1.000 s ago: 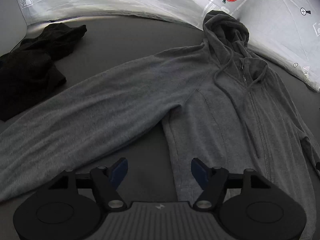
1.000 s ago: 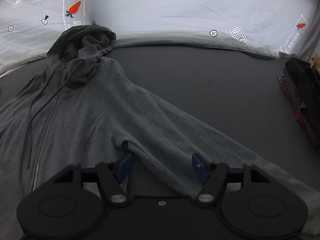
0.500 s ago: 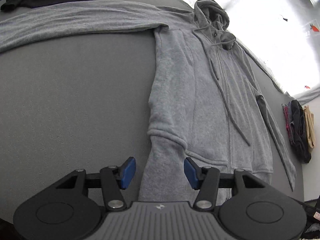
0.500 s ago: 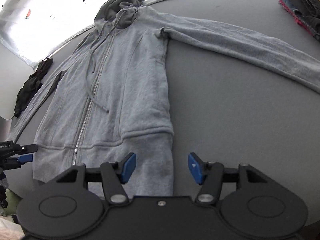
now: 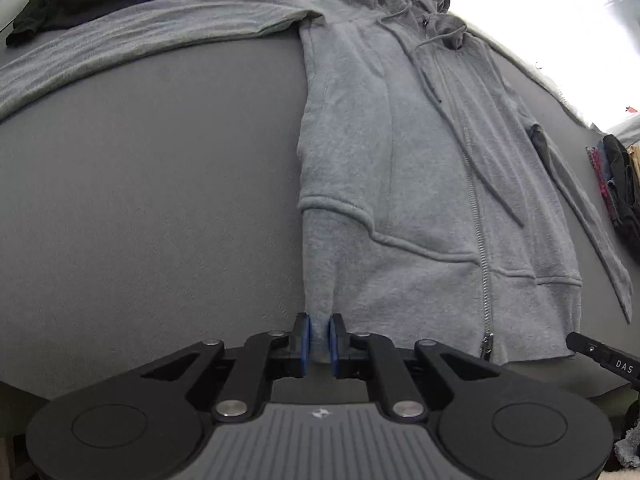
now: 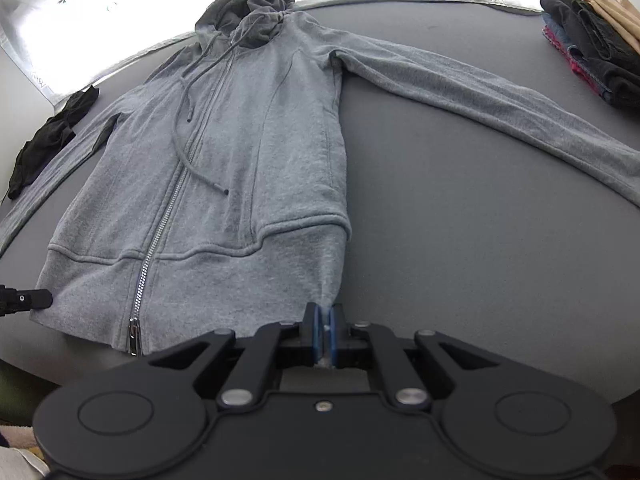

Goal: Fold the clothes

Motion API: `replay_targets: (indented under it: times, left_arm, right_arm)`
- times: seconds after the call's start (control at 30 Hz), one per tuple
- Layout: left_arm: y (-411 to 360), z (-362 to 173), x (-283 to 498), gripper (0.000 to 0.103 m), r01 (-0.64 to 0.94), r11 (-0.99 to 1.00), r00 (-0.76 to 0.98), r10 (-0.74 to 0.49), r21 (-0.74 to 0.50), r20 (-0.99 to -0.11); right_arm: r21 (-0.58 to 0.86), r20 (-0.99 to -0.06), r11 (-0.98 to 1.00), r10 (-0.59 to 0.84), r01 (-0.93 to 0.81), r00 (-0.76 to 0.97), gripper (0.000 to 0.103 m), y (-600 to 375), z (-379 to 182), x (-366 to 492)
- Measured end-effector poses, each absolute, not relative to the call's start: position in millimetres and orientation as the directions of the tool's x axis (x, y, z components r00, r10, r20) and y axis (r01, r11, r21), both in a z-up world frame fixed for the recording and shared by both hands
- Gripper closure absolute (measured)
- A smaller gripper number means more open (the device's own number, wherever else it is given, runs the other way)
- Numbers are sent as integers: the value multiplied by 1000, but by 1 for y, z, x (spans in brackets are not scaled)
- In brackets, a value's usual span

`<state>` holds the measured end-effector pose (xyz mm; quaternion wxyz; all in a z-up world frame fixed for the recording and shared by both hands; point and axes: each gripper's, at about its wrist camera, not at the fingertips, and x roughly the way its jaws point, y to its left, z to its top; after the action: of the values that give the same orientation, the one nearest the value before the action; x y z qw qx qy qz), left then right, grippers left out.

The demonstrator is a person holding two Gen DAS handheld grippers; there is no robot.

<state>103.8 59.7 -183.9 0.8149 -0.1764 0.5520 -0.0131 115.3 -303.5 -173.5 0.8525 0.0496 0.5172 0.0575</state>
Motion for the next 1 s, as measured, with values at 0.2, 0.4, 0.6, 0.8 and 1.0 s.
replay_targets:
  times: [0.2,0.4,0.6,0.8,1.0]
  left_arm:
    - [81,-164,93,59,-214,936,443,-161,-278,-882]
    - [126,-146,80,38,-316,914,521,-55,-253,-852]
    - [189,-128,82,27,-393,905,561,96,-163,-822]
    - [298,-108,80,27,-523,842,585,242,-132,-774]
    - [408,-116,88,27,-606,763,587,239,-224,-774]
  right_arm:
    - [48,-813,998,22,30,582,45,-308,-151,103]
    - [-130,-711,991,-92,-2,697,17,-285,-132,116]
    - [-39,-732,990,62,-133,679,13,-226,-128,135]
    - [-85,-747,975,74,-205,660,12,-148,-136,144]
    - [-159,-753,951,58,-266,656,12,-81,-142,142]
